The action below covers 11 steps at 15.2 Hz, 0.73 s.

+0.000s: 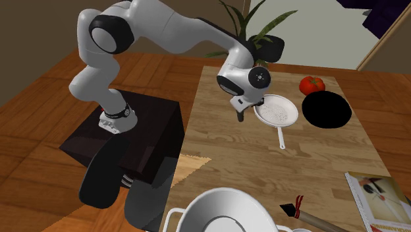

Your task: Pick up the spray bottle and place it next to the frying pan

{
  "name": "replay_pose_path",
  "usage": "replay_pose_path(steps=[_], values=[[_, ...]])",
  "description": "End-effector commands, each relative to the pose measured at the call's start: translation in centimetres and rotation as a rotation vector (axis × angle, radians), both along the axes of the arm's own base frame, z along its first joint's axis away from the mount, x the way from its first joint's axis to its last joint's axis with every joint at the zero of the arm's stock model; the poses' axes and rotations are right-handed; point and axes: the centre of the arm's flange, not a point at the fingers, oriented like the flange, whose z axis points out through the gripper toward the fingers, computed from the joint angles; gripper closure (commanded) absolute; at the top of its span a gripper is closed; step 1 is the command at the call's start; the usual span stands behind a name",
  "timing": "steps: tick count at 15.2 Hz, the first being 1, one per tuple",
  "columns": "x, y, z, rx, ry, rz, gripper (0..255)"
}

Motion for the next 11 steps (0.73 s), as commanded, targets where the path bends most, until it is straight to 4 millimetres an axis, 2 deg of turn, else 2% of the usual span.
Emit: replay_pose_path(steps=[1,3,4,8,11], values=[[-0.3,0.2,-1.6,0.004,0.044,0.02,0],[-0.6,0.1,-2.0,0.004,0.044,0.02,0],[-1.0,1.3,-1.7,0.004,0.045,0.019,0],[-0.6,-1.2,2.6,0.004,0.045,0.019,0],[-0.6,-1.2,2.6,0.004,0.045,0.019,0]])
